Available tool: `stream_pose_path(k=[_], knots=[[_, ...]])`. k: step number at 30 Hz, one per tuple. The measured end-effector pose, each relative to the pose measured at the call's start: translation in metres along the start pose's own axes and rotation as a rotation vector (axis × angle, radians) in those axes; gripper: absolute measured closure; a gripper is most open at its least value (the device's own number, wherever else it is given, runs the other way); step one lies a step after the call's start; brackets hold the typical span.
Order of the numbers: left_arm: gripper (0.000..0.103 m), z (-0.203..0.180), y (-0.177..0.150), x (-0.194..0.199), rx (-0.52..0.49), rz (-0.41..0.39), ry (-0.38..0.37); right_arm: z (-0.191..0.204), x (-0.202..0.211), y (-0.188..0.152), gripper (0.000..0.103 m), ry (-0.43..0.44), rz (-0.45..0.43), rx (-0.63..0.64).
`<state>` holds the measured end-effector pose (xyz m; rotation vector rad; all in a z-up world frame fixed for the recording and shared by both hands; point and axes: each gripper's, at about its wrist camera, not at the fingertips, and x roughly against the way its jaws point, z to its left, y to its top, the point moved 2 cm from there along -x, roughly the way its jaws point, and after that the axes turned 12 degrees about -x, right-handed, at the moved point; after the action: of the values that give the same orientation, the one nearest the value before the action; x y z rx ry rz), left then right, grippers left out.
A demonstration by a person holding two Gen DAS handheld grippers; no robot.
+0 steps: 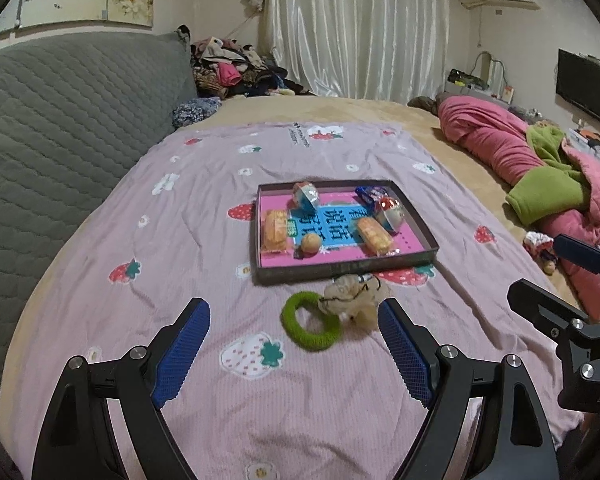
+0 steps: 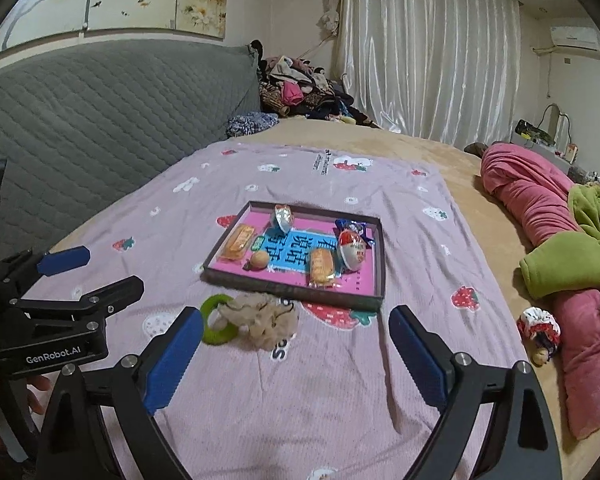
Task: Organize objects
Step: 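Withdraw both open tools from the tray toward the hair ties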
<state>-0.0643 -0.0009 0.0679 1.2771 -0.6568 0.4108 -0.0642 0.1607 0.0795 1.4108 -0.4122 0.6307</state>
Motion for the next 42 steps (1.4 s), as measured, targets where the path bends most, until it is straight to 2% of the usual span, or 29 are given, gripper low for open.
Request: stream_pose_path(k=[16,29,42], knots=[[0.016,-0.008,-0.051,-0.016,0.001,0.093,-0.011,0.001,-0.012,-0.039,0.009,-0.025,0.071,0.036],[0.016,-0.011,-0.061,-0.035,0.003,0.127,-0.021,0.002,-0.035,-0.054,0.009,-0.037,0.121,0.054],[0.016,-0.011,-0.071,-0.071,0.011,0.18,-0.032,-0.001,-0.067,-0.064,0.009,-0.042,0.167,0.057]])
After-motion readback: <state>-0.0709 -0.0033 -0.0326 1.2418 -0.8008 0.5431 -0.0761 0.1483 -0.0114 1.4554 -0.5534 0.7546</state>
